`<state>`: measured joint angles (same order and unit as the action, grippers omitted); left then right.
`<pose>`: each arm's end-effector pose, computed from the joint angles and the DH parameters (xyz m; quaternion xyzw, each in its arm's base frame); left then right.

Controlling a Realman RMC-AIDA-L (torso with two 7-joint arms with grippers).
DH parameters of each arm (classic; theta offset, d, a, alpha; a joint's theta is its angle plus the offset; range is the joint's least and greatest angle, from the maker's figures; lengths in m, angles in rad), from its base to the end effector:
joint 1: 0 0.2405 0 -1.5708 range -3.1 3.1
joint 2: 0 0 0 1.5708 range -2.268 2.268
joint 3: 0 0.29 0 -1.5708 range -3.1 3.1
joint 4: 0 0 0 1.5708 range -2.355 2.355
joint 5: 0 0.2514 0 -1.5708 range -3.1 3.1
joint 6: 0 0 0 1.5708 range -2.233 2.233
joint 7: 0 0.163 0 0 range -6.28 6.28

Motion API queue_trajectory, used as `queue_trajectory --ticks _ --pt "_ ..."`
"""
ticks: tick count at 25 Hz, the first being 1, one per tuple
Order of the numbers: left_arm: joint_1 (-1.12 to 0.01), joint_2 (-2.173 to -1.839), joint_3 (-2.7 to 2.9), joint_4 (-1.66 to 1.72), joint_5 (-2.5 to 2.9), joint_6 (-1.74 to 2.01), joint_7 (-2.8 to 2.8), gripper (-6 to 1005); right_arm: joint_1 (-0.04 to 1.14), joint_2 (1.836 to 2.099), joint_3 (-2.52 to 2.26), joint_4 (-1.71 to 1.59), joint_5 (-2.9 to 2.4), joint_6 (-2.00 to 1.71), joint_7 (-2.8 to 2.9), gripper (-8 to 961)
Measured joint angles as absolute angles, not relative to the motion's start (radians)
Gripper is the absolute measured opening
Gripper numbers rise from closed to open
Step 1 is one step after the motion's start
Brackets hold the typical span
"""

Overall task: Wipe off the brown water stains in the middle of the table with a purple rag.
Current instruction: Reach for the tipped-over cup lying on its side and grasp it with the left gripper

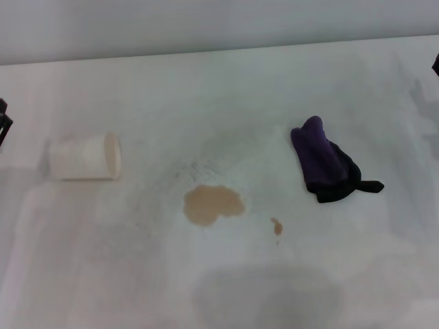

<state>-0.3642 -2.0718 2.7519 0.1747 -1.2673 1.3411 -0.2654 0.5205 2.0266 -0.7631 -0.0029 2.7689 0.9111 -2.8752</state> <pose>-0.3864 0.3366 -0.0594 -0.6704 -0.2641 -0.3692 0.5869 0.4619 0.4002 0.0078 -0.5872 0.3736 0.2242 0.6822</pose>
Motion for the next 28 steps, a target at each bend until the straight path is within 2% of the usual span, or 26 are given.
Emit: queue_trajectory --ticks 6,10,19,25,27,28 --pt "-0.443 -2.054 2.752 0.029 -1.074 1.342 -0.564 887 0.521 2.025 -0.764 -0.005 2.769 0.905 -2.875 870" --pt "-0.537 -2.035 2.780 -0.186 -0.897 1.356 -0.972 884 0.524 2.023 -0.764 -0.012 2.769 0.904 -2.875 870" --pt "-0.617 -2.018 2.845 -0.491 -0.747 1.580 -1.270 884 0.535 2.022 -0.809 -0.014 2.769 0.883 -2.875 871" --pt "-0.683 -1.970 2.846 -0.672 -0.552 1.728 -1.281 885 0.543 2.025 -0.831 -0.015 2.769 0.863 -2.875 871" --pt "-0.715 -1.944 2.847 -0.700 -0.495 1.745 -1.274 884 0.543 2.026 -0.832 -0.015 2.769 0.862 -2.875 871" --pt "-0.748 -1.918 2.848 -0.706 -0.440 1.750 -1.262 884 0.543 2.027 -0.832 -0.012 2.769 0.863 -2.875 870"
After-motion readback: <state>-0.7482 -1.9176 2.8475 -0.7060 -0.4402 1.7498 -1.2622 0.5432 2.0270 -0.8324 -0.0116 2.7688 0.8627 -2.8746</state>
